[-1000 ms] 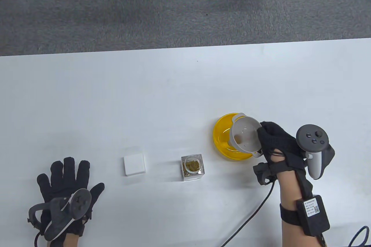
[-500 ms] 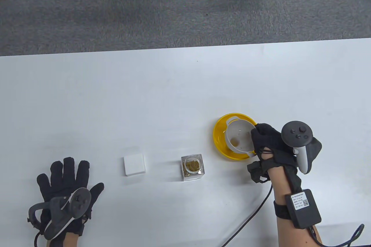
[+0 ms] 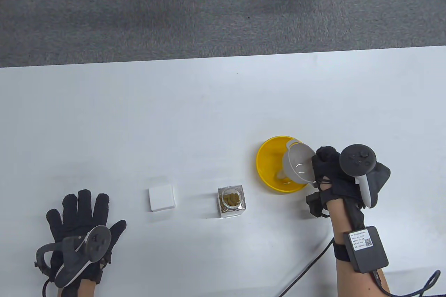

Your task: Transfer raisins through funnel into coffee jar

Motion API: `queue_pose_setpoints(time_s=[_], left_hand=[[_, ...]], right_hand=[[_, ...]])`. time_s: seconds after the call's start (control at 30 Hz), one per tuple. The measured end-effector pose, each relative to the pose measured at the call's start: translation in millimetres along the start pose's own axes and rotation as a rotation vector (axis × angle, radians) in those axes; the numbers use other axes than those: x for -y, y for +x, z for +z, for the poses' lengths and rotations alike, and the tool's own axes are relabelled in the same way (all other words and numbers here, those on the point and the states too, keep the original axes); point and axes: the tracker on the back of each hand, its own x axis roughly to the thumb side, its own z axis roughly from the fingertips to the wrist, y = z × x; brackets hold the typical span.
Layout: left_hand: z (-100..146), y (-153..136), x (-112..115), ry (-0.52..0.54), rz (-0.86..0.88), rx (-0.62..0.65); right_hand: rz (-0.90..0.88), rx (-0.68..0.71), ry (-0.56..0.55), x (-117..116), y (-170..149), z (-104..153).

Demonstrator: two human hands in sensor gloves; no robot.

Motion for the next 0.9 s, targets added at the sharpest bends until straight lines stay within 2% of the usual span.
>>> queue_pose_setpoints(time_s=[0.2,0.6,0.77,0.9], left_hand=[[0.1,-0.2,0.3,0.003,-0.001,-0.003],[0.2,-0.4,1.1,0.007,0.002,-0.001],[0.6,-0.8,0.6,0.016,0.007,0.003],[1.0,-1.1,0.5,0.017,0.013,0.005]], right_hand=[[0.049,-0.005,0.014,-2.6,-1.6,-2.0],[0.011,0.007,0.007,1.1,-0.7,0.8],[-0.063,0.038,-0.018,13.4,2.7,11.9],[-0.235,0.078,-0.011,16.5,6.8,27.8]])
